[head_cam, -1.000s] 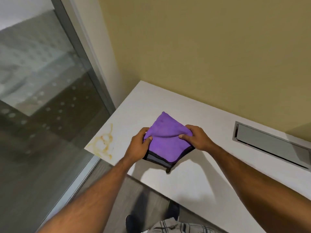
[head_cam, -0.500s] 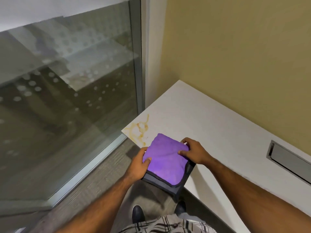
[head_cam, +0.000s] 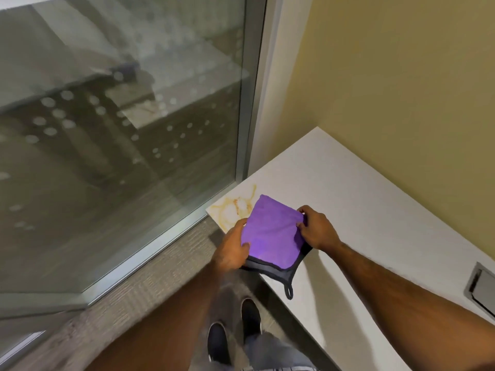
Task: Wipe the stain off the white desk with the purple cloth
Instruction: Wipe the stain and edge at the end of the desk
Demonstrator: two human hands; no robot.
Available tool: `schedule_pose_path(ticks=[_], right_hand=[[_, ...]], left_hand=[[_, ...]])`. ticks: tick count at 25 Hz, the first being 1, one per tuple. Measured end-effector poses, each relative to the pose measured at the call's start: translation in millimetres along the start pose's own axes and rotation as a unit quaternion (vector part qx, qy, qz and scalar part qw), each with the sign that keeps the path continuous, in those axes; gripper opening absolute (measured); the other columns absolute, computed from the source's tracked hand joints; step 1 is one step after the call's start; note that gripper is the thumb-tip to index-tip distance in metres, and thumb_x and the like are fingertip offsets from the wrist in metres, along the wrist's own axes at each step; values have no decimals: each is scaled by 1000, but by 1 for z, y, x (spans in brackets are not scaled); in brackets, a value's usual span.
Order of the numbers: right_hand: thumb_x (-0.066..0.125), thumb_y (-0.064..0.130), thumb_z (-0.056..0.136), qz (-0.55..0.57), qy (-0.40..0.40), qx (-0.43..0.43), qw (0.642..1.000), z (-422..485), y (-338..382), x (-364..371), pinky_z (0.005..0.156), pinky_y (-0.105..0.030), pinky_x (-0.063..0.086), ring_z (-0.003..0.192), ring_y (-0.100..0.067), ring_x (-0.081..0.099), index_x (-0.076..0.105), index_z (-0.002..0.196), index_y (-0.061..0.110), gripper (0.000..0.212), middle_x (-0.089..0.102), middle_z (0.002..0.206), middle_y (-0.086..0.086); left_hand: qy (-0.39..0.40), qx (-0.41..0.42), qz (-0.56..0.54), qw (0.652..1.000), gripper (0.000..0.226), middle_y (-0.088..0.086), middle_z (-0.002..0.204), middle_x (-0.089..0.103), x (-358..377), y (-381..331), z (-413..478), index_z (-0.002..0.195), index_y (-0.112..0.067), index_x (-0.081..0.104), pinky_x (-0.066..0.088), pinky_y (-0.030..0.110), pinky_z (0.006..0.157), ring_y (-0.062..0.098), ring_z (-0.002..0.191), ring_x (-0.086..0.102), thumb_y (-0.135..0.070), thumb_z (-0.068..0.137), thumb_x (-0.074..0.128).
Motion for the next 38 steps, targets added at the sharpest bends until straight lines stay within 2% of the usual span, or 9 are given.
schedule_pose_path(ticks=[2,7,13,17,21,26,29,32,38], right_hand=[[55,13,92,6,-7,16,1000,20,-6,6,80,-39,51,96,-35,64,57,118,9,26,70,109,-14],[67,23,82,-50,11,40,998,42,-10,26,90,-40,47,108,-36,57,53,127,10,49,59,120,-15],[66,49,85,-103,-18,-79,991,42,26,67,101,-43,43,122,-33,49,51,133,9,64,51,137,-17],[50,72,86,-110,63,-88,988,35,38,111,123,-49,12,152,-38,10,18,154,7,100,12,164,-20],[27,94,69,-131,85,-35,987,34,39,145,115,-55,-16,150,-36,-22,-12,155,7,128,-23,163,-16],[50,48,97,-57,-79,-68,993,30,37,165,124,-50,13,152,-33,17,32,153,10,70,25,163,-13],[64,25,91,-22,-163,-102,981,31,40,166,98,-51,46,114,-36,54,64,116,7,31,63,122,-14],[61,23,90,-98,-130,-101,982,36,40,160,80,-44,44,93,-33,54,64,99,8,18,63,100,-11],[54,23,96,-107,-157,-39,981,52,23,144,85,-44,41,94,-32,55,63,100,5,20,62,97,-14]], left_hand=[[-5,14,41,999,64,8,135,51,1,-2,21,142,-22,36,40,44,108,26,126,47,-1,82,43],[0,-25,145,989,48,15,113,53,3,1,46,125,-16,48,48,50,92,38,109,55,-3,80,42],[-15,-36,202,979,56,9,134,49,-9,7,37,141,-18,41,45,46,102,30,123,50,-24,88,57],[-49,-36,195,979,47,8,126,60,-29,24,18,133,-18,52,50,43,96,26,114,58,-24,87,60],[-56,-67,226,970,40,3,121,63,-66,61,10,128,-18,56,54,41,90,19,105,61,-29,90,61],[-55,-110,221,967,35,1,117,64,-100,116,1,127,-27,54,53,36,84,16,97,60,-32,93,56],[-67,-106,197,972,36,3,115,66,-108,142,6,125,-23,57,50,31,79,15,94,60,-36,92,56],[-54,-108,180,976,42,7,123,64,-106,157,9,127,-19,55,50,37,89,21,107,61,-41,91,56],[-28,-99,159,982,48,6,137,56,-115,168,13,133,-20,49,45,40,100,24,122,55,-44,91,55]])
Point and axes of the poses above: each hand's wrist, its own z-axis towards the middle knuckle, its own x-axis out of the palm, y = z × x, the point moved 2 cm from there along z, towards the middle knuckle
